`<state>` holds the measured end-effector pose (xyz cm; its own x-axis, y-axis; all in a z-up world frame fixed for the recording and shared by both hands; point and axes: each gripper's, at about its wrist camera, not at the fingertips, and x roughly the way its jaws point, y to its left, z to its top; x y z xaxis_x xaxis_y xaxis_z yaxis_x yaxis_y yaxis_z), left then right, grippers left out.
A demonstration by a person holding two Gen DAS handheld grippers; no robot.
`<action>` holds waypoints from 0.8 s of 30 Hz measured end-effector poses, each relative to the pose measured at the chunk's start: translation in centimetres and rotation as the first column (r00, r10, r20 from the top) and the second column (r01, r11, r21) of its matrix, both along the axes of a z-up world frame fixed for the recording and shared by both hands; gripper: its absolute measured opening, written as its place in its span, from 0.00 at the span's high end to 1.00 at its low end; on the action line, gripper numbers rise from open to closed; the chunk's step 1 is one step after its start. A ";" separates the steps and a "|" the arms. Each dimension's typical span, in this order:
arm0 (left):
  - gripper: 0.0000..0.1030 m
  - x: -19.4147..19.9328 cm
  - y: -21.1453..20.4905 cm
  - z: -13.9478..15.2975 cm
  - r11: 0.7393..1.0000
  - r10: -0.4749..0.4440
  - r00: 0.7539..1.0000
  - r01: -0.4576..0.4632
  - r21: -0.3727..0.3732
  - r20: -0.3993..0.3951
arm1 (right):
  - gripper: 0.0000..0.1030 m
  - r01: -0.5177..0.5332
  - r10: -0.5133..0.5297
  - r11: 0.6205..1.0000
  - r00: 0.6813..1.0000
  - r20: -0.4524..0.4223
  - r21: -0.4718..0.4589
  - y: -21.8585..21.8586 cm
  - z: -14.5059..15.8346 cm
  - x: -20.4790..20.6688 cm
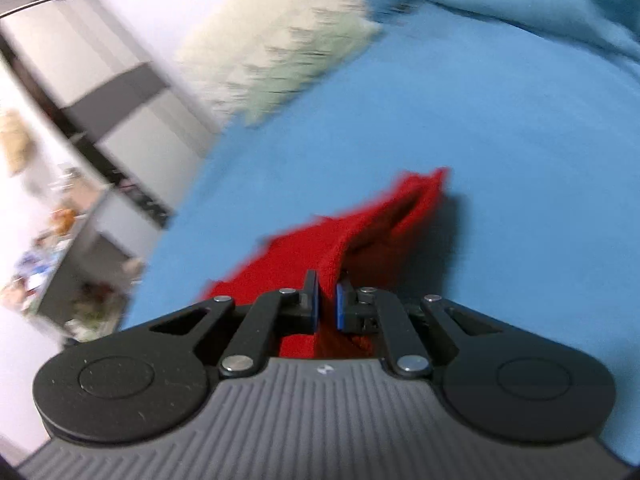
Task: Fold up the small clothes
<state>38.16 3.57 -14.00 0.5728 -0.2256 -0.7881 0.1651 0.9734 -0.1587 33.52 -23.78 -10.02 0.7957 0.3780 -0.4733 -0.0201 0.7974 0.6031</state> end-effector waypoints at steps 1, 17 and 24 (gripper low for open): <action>0.00 -0.6 1.5 0.7 1.000 0.011 1.000 -0.011 0.008 0.022 | 0.77 -0.049 0.049 0.999 0.998 0.032 0.003 1.8 1.4 0.6; 0.00 -8.5 13.7 -2.1 0.988 0.146 0.986 -0.150 0.047 0.080 | 0.78 -0.550 0.530 0.832 0.827 -0.190 -0.073 30.2 -7.3 8.1; 0.02 -9.6 12.8 -0.2 0.993 0.095 0.971 -0.078 -0.086 0.220 | 0.17 -0.472 0.470 0.881 0.881 -0.058 -0.033 25.5 -4.0 6.1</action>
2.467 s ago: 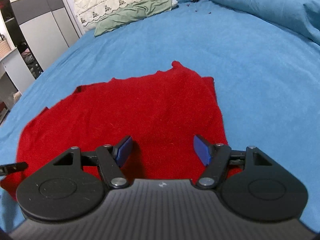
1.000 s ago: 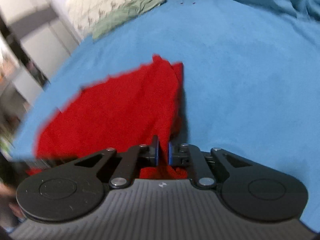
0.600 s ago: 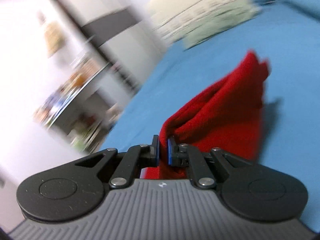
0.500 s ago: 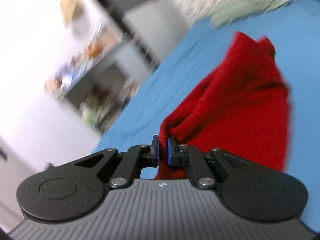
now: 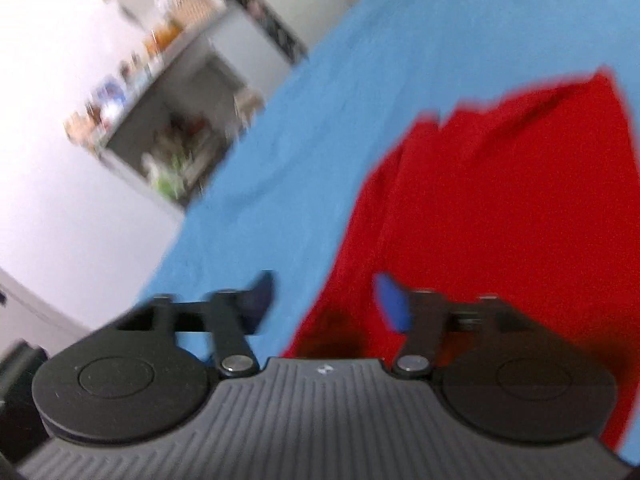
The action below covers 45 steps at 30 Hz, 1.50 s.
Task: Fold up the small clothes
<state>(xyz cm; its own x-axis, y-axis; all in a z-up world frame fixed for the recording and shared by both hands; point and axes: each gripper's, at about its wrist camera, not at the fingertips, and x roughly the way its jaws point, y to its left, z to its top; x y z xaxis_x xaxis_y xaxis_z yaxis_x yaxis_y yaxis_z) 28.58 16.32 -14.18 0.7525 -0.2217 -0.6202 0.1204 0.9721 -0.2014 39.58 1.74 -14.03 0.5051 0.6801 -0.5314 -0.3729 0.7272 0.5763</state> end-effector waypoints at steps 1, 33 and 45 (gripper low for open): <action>0.05 0.1 0.0 -0.1 1.000 -0.004 1.000 0.004 -0.012 0.002 | 0.17 0.030 -0.030 0.999 0.999 0.033 0.013 -1.2 1.0 -0.6; 0.88 1.2 4.0 -3.4 0.978 0.153 0.987 -0.158 -0.139 -0.050 | 0.14 0.260 -0.223 0.924 0.962 0.158 -0.279 -6.8 -5.9 -10.9; 0.58 1.1 4.2 -2.7 0.981 0.168 0.986 -0.169 -0.091 -0.017 | 0.16 0.391 -0.303 0.822 0.916 0.263 -0.413 -5.0 -6.3 -10.5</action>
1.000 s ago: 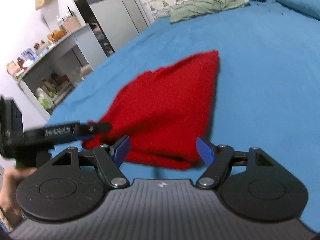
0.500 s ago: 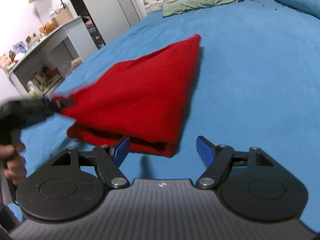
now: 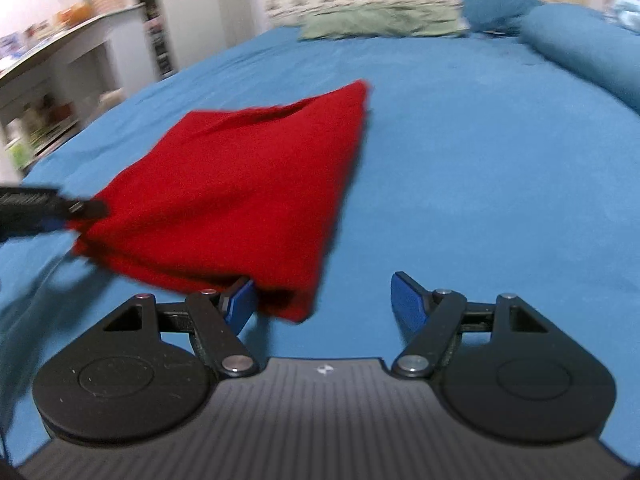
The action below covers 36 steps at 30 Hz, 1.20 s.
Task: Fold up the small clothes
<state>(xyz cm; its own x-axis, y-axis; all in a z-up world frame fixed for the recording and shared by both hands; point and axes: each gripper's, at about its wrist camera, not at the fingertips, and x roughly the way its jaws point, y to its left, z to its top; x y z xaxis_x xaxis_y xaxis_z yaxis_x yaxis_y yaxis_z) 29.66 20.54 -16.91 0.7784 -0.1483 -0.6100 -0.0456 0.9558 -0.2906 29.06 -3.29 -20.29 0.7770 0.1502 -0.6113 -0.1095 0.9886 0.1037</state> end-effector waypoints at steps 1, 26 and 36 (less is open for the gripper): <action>0.58 0.2 0.1 -0.1 1.000 0.001 1.000 -0.001 -0.006 -0.003 | 0.17 0.038 -0.038 0.999 0.999 -0.006 -0.006 -0.3 -0.1 0.1; 0.07 7.8 1.2 5.5 0.978 -0.201 0.977 0.197 -0.061 -0.065 | 0.00 -0.073 0.141 0.950 0.968 -0.210 0.304 -6.0 8.0 9.0; 0.35 11.5 2.0 -1.3 0.967 -0.210 0.967 0.183 -0.179 -0.146 | 0.08 -0.041 0.155 0.917 0.953 -0.259 0.397 -3.9 1.4 13.7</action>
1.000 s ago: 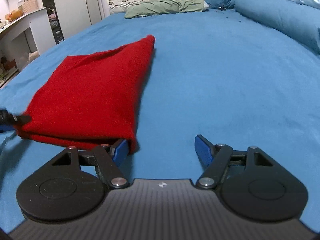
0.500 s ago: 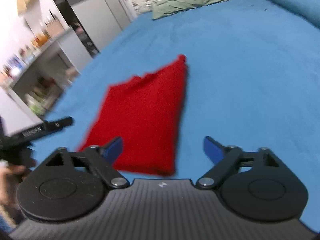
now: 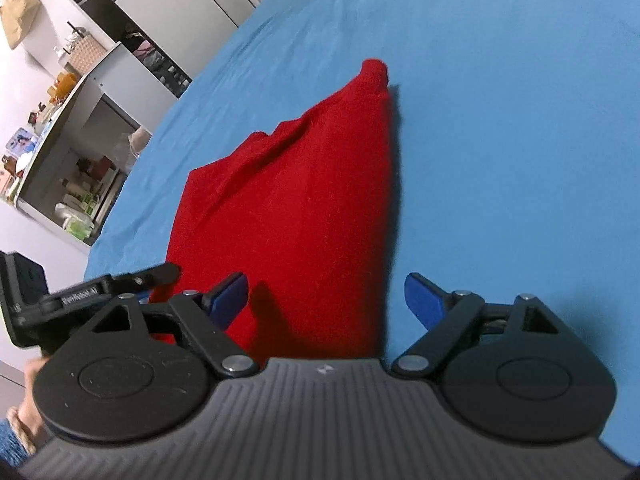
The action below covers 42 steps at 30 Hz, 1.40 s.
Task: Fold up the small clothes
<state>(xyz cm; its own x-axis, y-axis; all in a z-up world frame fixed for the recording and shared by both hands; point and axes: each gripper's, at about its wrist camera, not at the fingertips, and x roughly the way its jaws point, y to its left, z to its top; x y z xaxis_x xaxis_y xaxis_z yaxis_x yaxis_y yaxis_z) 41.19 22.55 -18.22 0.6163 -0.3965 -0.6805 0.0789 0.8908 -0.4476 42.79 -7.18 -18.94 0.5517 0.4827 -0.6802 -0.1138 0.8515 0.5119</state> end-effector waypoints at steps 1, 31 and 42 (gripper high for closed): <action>0.47 0.1 -0.2 -0.1 1.000 -0.003 1.000 0.003 -0.007 -0.005 | 0.19 0.002 -0.002 1.000 1.000 -0.011 0.002 0.2 -0.4 0.5; 0.77 -22.6 -13.8 1.6 0.995 -0.077 0.996 0.072 0.075 0.055 | 0.58 0.053 -0.041 0.992 0.994 0.100 -0.117 -11.5 0.6 -22.8; 0.40 -22.7 -15.3 1.9 0.957 -0.041 0.993 0.008 0.291 0.109 | 0.08 0.141 -0.103 0.967 0.978 0.183 -0.213 -12.2 1.1 -24.7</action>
